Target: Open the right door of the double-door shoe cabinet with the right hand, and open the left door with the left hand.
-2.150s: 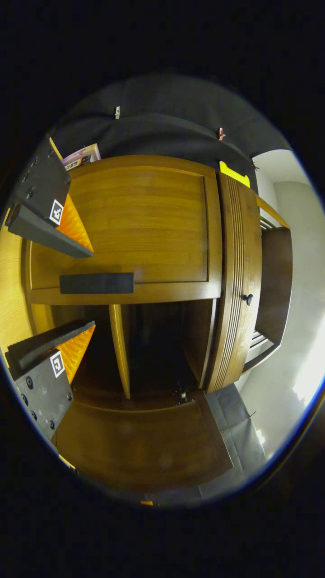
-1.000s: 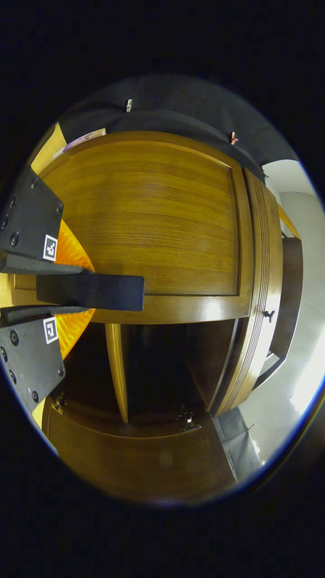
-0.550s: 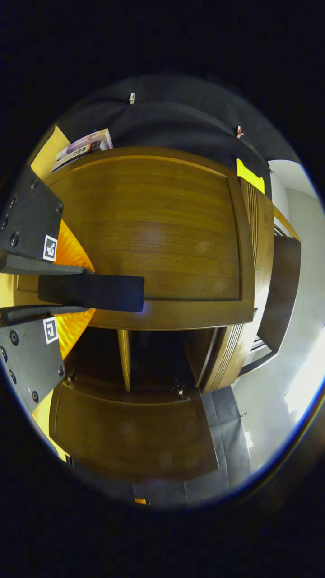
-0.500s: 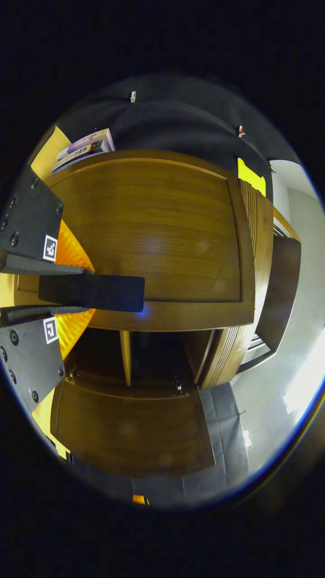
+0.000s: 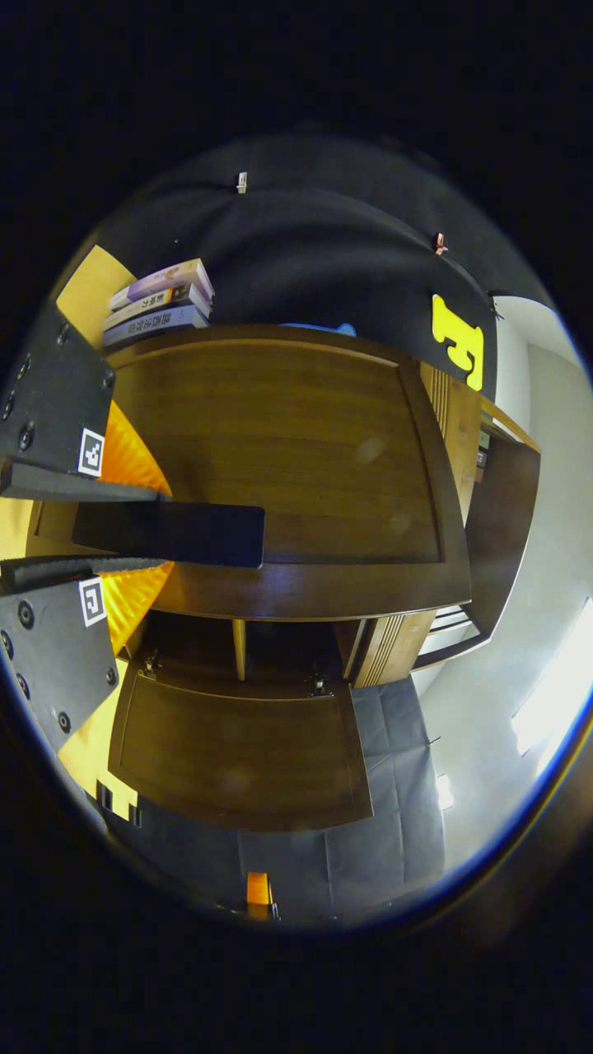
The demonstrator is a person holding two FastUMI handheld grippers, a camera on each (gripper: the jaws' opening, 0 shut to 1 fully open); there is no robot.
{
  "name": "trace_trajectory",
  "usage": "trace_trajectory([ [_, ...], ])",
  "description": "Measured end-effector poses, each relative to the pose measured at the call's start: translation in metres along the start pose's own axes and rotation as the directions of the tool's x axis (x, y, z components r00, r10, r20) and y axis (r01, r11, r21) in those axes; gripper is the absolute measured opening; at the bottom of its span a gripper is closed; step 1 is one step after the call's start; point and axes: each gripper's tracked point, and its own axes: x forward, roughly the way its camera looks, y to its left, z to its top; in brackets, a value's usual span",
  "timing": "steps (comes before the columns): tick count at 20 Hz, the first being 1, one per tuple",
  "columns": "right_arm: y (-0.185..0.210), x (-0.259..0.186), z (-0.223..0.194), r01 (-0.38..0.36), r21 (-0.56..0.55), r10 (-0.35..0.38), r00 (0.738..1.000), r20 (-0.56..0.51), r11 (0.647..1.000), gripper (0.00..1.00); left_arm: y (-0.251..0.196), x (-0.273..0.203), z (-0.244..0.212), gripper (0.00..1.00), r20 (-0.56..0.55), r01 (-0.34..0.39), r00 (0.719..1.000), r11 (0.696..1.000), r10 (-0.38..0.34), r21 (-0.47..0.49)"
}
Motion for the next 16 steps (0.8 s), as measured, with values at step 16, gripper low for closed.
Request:
trace_trajectory([
  [16,0.046,0.005,-0.024,-0.156,-0.006,0.155,0.986,-0.068,0.988,0.88,0.062,-0.086,0.014,0.29,0.001,-0.284,0.957,0.937,0.29,0.203],
])
